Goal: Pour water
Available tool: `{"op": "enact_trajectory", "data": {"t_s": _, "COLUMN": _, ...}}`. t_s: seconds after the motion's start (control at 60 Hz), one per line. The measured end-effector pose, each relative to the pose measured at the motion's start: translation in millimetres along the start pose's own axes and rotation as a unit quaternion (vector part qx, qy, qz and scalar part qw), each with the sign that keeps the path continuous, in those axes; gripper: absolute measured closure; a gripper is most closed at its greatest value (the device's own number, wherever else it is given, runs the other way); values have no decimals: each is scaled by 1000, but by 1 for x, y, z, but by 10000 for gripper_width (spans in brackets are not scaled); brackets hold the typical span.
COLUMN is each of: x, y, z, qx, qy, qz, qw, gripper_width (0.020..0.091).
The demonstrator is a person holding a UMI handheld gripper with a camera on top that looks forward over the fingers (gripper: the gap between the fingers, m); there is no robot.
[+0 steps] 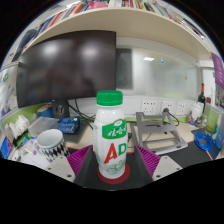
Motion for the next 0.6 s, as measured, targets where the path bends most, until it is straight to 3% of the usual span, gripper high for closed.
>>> {"op": "enact_trajectory", "data": {"t_s": 0.2, "x": 73, "y": 6, "z": -1, "qx": -2, "qy": 39, "qz": -60, "qw": 997, "gripper_width": 250}}
{"op": "enact_trajectory", "data": {"t_s": 0.3, "x": 110, "y": -8, "z": -15, "qx": -10, "qy": 36, "qz": -74, "qw": 997, "gripper_width": 251}}
{"op": "enact_trajectory", "data": {"t_s": 0.6, "x": 165, "y": -70, "z": -32, "qx": 1, "qy": 57, "qz": -31, "qw": 998, "gripper_width": 247}}
Point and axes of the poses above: the point between the fingertips, and its own axes, seen from behind it with the camera up: z to the right, y down, x backward, against the way the camera looks, the point moved 4 cm from there along x, backward, against the way the camera looks
